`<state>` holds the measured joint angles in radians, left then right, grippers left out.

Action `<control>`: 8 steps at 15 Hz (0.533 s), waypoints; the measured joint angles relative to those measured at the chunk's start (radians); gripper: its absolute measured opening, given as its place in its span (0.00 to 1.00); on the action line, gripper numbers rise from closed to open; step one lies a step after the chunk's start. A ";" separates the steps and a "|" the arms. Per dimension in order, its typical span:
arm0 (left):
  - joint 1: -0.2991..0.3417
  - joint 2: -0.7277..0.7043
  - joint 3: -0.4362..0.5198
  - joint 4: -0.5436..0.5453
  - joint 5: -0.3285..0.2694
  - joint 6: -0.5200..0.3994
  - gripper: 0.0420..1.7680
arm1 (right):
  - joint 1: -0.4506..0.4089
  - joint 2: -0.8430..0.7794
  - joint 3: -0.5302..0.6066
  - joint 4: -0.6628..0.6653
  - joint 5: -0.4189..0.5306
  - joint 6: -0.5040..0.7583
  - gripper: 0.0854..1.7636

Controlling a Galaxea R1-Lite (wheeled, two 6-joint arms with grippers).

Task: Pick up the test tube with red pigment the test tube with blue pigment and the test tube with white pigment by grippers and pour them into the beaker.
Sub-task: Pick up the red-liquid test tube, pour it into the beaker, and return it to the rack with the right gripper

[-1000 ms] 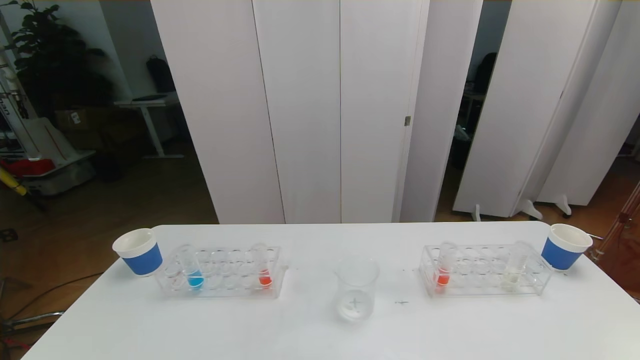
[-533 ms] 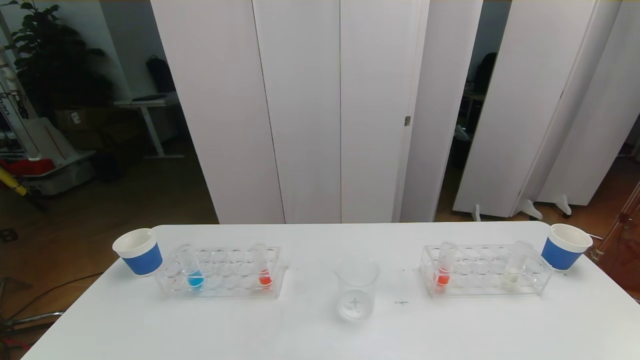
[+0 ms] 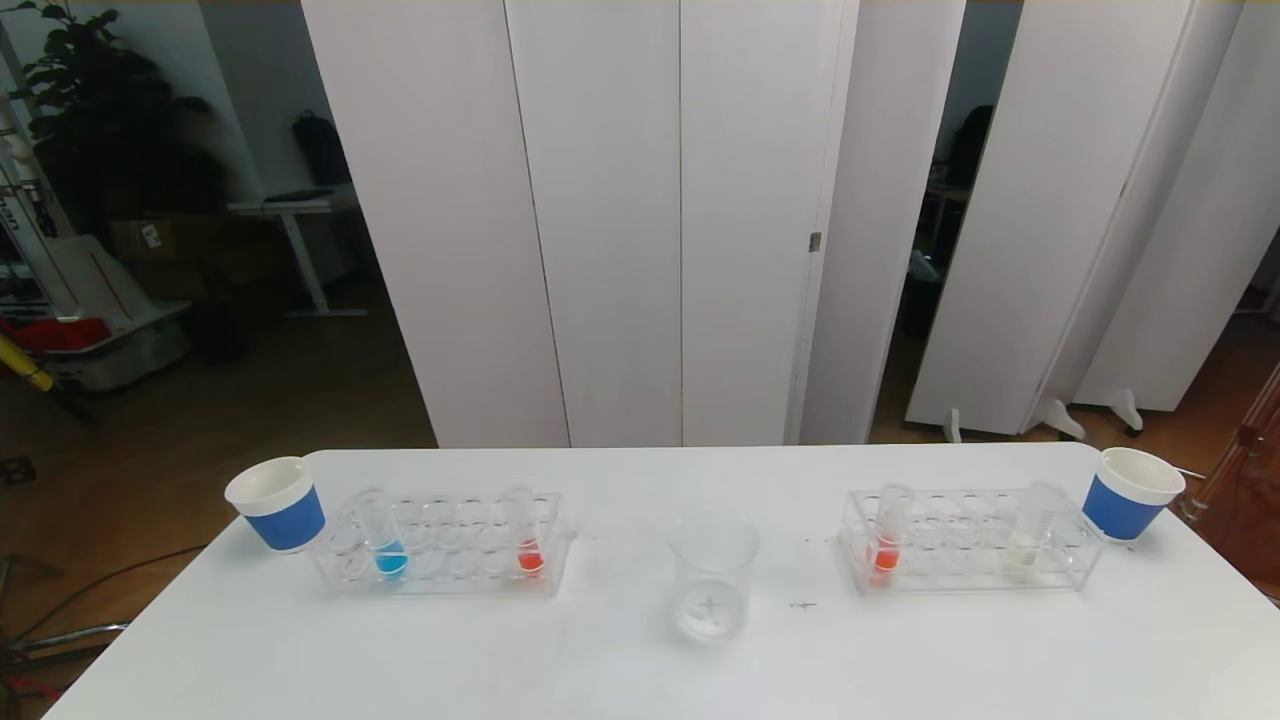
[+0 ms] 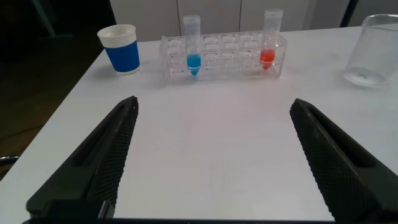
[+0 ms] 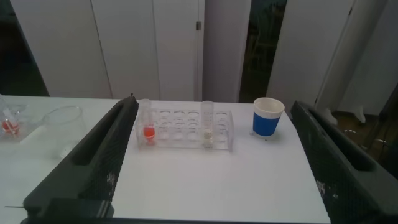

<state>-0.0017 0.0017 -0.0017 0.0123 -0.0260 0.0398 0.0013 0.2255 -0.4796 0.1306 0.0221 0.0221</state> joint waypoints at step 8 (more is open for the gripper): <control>0.000 0.000 0.000 0.000 0.000 0.000 0.99 | 0.003 0.391 -0.141 -0.245 -0.005 0.011 0.99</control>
<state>-0.0017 0.0017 -0.0017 0.0123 -0.0257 0.0394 0.0043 0.6166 -0.6211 -0.1145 0.0172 0.0330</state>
